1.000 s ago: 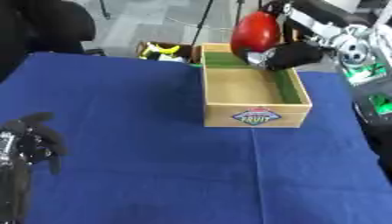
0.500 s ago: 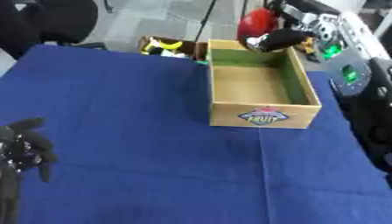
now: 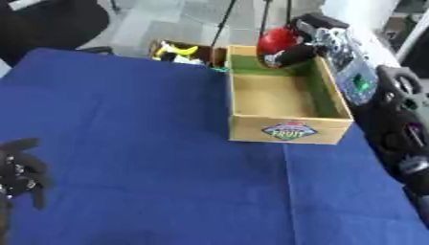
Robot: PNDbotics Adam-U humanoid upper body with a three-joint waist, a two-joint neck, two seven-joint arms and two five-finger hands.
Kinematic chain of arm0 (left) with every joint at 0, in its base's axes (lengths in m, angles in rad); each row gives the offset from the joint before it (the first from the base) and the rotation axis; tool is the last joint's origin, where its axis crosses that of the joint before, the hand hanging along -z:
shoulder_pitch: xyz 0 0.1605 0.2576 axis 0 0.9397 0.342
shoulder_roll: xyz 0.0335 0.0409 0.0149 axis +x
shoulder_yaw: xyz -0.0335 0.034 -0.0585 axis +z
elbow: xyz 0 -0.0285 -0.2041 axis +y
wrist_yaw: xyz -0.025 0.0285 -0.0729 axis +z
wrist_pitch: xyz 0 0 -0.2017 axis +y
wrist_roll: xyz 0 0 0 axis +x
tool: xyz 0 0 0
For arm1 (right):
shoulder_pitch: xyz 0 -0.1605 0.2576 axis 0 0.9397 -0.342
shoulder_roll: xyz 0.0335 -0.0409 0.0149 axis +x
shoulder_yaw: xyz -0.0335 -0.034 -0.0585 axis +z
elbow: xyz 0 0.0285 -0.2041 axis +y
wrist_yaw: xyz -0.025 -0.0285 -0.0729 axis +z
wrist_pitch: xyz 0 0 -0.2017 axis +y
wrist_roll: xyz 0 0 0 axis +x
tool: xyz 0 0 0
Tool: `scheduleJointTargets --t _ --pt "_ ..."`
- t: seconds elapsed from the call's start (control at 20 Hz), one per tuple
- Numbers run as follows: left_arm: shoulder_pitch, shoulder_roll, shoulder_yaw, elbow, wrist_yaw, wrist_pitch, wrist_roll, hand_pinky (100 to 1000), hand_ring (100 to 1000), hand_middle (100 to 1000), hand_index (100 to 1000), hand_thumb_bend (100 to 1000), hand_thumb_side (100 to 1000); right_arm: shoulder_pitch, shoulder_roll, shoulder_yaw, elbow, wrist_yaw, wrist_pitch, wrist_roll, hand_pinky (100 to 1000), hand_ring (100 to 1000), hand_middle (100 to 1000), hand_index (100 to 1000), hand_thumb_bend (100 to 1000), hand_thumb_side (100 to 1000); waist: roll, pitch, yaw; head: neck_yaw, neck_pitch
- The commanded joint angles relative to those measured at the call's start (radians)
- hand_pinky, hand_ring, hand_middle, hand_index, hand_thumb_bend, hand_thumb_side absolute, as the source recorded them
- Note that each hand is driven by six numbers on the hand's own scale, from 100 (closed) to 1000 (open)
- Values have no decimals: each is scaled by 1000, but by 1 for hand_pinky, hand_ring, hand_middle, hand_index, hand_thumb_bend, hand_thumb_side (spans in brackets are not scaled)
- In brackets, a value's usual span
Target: Pick up objects on the table and place them in the box.
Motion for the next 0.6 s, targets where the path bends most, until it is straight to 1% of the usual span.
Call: scheduleJointTargets --t 0.05,0.3,0.45,0.6 --pt "-15 19 -5 -20 -2 -3 -5 201 406 437 741 100 1000 -38 -3 -10 52 40 4 28 100 461 489 518 100 585 7 -20 3 -16 -25" --pt "-18 16 -6 -20 -1 -3 -7 201 406 437 741 100 1000 -31 12 -4 136 88 -12 16 100 472 492 517 100 593 7 -15 8 -20 -28" --pt "-20 14 -6 -20 -1 -4 -8 202 406 437 741 100 1000 -26 19 -10 156 89 -12 1 100 511 495 524 100 610 10 -12 9 -23 -28" --pt "-21 13 -7 -20 -1 -4 -10 202 406 437 741 100 1000 -23 23 -9 166 91 -8 -6 176 583 508 538 100 617 11 -10 8 -25 -27"
